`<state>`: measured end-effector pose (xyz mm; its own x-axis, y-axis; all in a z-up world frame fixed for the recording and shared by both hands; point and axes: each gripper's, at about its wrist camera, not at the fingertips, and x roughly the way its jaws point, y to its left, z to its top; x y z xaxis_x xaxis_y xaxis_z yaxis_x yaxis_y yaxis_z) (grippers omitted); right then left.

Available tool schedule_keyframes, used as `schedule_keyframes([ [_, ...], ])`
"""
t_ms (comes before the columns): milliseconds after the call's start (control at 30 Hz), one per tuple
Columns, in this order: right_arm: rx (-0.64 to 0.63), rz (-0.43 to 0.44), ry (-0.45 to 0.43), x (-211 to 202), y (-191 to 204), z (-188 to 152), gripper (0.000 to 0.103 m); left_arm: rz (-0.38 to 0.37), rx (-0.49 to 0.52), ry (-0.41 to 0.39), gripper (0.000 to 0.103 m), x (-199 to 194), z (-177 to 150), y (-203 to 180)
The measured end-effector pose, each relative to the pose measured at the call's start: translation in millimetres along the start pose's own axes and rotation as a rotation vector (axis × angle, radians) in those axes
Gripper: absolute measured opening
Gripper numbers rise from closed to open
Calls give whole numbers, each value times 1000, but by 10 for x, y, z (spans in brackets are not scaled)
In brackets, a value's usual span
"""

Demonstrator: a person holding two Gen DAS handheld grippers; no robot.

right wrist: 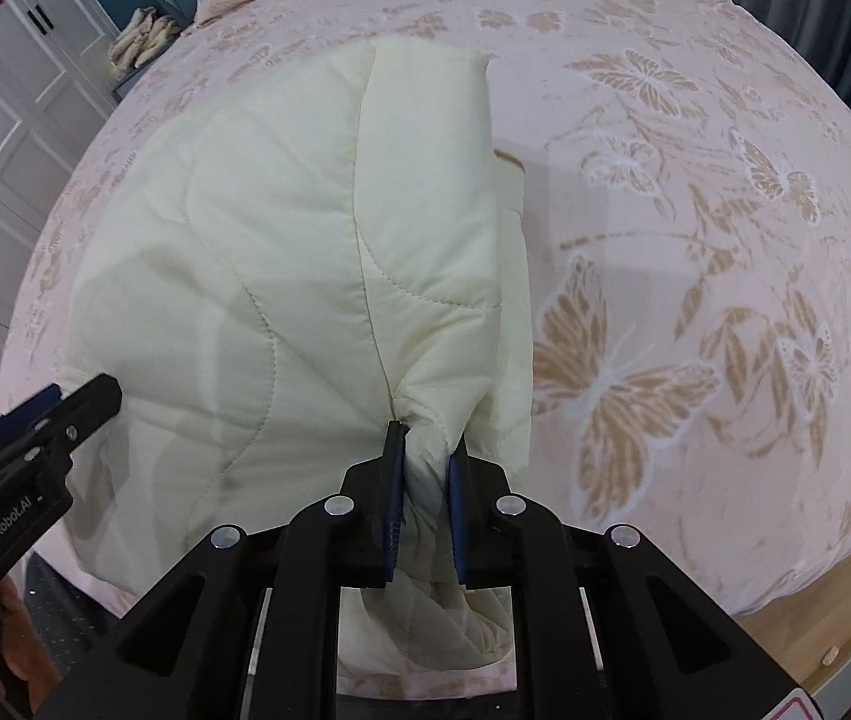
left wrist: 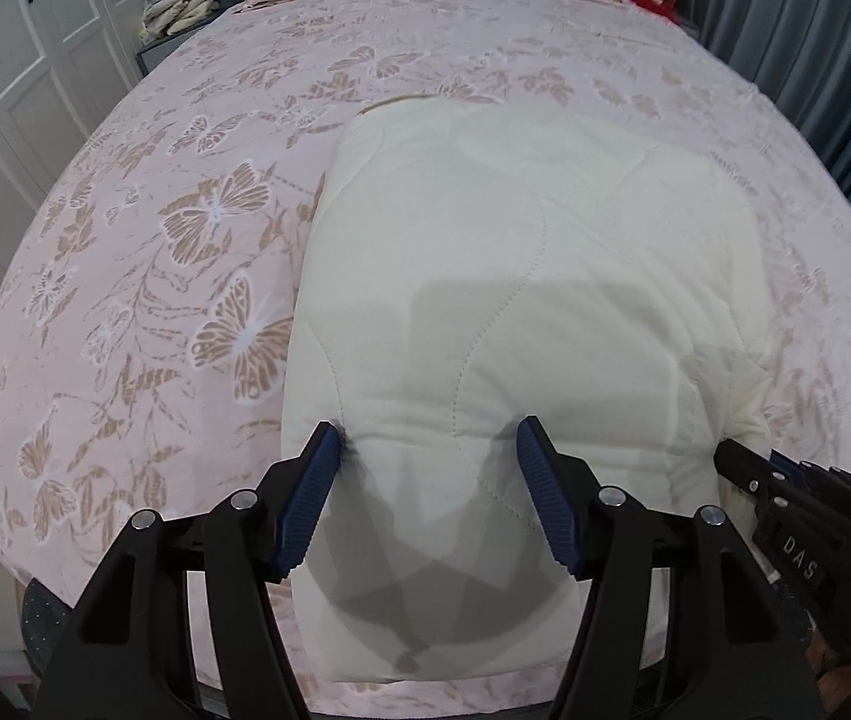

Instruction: Fold large clothes

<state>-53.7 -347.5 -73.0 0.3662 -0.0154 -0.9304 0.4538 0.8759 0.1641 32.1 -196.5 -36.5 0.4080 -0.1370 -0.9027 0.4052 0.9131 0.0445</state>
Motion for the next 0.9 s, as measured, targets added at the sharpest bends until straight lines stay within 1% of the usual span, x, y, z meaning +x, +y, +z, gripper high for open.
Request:
schedule_keyframes([
  [333, -28, -47, 14, 179, 50, -13, 13, 85, 46, 2, 62, 207, -34, -138],
  [600, -109, -152, -16, 253, 234, -59, 14, 127, 66, -2, 63, 307, -40, -189],
  [667, -111, -156, -20, 266, 248, -55, 15, 134, 68, -4, 63, 329, -39, -196],
  [733, -102, -143, -25, 256, 239, -37, 16, 145, 73, -8, 64, 340, -37, -206],
  [833, -65, -104, -38, 105, 208, 1, 22, 151, 70, -10, 64, 339, -20, -186],
  [867, -45, -96, -47, 20, 174, 20, 27, 146, 66, -7, 64, 342, -9, -166],
  [900, -22, -93, -64, -107, 140, 26, 37, 142, 63, -5, 64, 342, -3, -156],
])
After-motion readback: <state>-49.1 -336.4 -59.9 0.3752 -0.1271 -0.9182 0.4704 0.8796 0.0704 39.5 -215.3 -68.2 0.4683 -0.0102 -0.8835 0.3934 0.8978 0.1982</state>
